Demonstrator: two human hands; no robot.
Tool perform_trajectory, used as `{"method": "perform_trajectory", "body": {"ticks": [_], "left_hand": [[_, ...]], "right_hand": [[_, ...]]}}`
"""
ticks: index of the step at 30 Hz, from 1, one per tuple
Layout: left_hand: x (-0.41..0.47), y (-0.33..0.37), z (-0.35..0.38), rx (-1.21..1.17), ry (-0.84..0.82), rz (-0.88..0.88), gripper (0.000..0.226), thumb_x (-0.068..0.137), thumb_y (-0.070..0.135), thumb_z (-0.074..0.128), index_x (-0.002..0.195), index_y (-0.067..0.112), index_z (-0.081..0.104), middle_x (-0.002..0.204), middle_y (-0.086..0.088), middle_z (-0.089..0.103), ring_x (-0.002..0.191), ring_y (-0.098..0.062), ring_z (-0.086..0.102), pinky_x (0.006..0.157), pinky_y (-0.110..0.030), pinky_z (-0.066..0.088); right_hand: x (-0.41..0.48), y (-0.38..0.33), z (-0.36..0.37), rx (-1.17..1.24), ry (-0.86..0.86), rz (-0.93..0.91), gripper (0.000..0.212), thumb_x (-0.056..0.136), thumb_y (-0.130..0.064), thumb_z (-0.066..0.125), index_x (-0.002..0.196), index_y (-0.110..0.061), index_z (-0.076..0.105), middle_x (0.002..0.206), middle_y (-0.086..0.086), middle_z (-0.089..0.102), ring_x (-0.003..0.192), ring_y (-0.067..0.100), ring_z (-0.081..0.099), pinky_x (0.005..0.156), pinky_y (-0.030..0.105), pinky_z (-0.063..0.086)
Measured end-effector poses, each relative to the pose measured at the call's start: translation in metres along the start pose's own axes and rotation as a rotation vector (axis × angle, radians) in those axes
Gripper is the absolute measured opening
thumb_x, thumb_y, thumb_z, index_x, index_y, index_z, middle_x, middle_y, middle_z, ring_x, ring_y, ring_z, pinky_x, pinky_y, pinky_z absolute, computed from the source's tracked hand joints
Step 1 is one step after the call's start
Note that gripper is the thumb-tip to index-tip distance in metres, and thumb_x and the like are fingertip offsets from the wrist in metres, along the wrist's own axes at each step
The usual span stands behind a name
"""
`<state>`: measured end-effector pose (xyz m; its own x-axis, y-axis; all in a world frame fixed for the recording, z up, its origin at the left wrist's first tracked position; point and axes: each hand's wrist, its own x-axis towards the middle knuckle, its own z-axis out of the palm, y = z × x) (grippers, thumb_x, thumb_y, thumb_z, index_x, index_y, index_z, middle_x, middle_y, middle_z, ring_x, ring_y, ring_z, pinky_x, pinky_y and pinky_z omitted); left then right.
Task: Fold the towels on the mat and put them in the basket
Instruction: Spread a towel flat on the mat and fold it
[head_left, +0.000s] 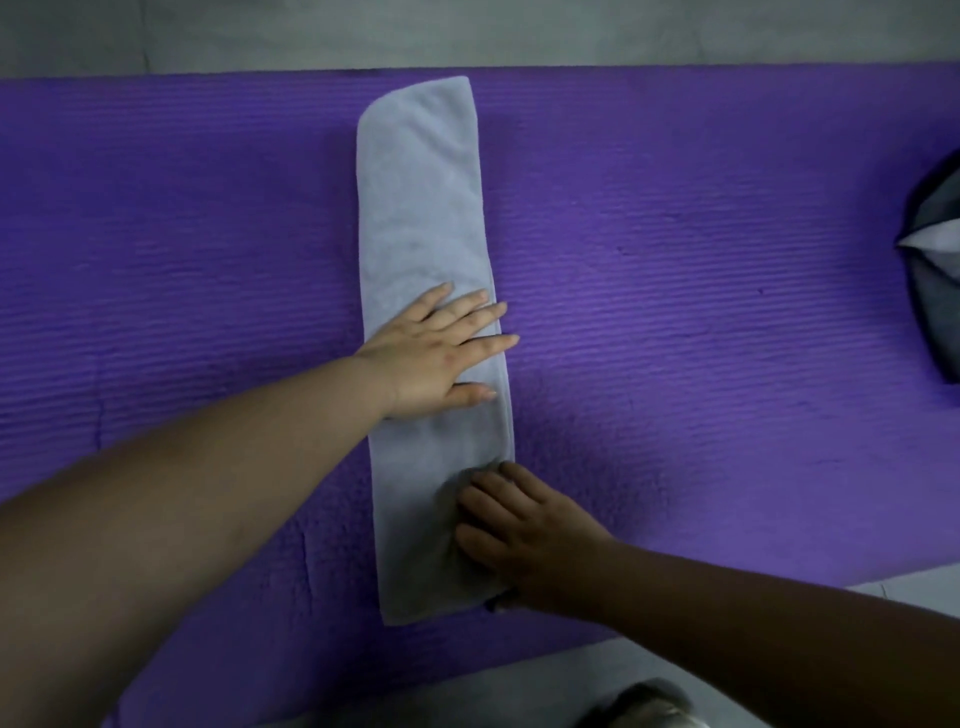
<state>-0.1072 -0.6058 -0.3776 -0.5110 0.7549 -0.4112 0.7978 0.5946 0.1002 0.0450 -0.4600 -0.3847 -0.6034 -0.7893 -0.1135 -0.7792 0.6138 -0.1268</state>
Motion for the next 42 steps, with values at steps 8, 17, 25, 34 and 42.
{"method": "perform_trajectory", "body": {"ticks": [8, 17, 25, 34, 42], "left_hand": [[-0.002, -0.039, -0.008, -0.038, 0.134, -0.177, 0.063, 0.093, 0.053, 0.023, 0.147, 0.025, 0.004, 0.156, -0.003, -0.005, 0.144, -0.016, -0.010, 0.110, -0.033, -0.017], [0.024, -0.049, -0.032, -0.074, 0.299, -0.180, 0.070, 0.087, 0.059, 0.017, 0.147, 0.023, 0.012, 0.156, -0.005, 0.002, 0.144, -0.019, -0.001, 0.112, -0.034, -0.011], [0.059, -0.067, -0.025, -0.041, 0.081, -0.283, 0.065, 0.092, 0.054, 0.022, 0.147, 0.027, -0.001, 0.156, -0.004, -0.011, 0.143, -0.017, -0.013, 0.114, -0.039, -0.011], [-0.021, -0.028, -0.006, -0.286, 0.575, -0.005, 0.042, 0.080, 0.026, 0.044, 0.120, 0.014, 0.051, 0.128, -0.022, 0.053, 0.120, -0.029, 0.042, 0.102, -0.038, 0.027], [-0.128, 0.031, 0.036, -0.274, 0.239, 0.203, 0.083, 0.077, 0.080, 0.007, 0.119, 0.019, 0.044, 0.111, -0.001, 0.066, 0.110, -0.010, 0.043, 0.094, -0.024, 0.033]], "right_hand": [[-0.002, 0.002, -0.005, 0.180, 0.229, 0.041, 0.029, 0.069, -0.036, 0.045, 0.090, -0.019, 0.055, 0.089, -0.003, 0.071, 0.083, 0.014, 0.065, 0.091, 0.027, 0.037], [-0.013, -0.001, -0.007, 0.297, 0.161, 0.072, 0.027, 0.068, -0.035, 0.048, 0.071, -0.019, 0.070, 0.076, -0.004, 0.069, 0.068, 0.013, 0.065, 0.074, 0.022, 0.044], [-0.029, 0.001, 0.009, 0.177, 0.150, 0.036, 0.042, 0.070, -0.033, 0.051, 0.108, -0.017, 0.045, 0.106, 0.002, 0.069, 0.109, 0.017, 0.045, 0.103, 0.032, 0.029], [-0.023, 0.015, -0.004, 0.252, 0.194, 0.013, 0.053, 0.099, -0.023, 0.019, 0.089, -0.016, 0.071, 0.092, 0.000, 0.073, 0.083, 0.015, 0.070, 0.086, 0.027, 0.040], [-0.013, 0.008, -0.019, 0.611, 0.297, 0.337, 0.026, 0.070, -0.037, 0.053, 0.093, -0.023, 0.050, 0.072, -0.001, 0.071, 0.068, 0.009, 0.060, 0.058, 0.019, 0.045]]}}
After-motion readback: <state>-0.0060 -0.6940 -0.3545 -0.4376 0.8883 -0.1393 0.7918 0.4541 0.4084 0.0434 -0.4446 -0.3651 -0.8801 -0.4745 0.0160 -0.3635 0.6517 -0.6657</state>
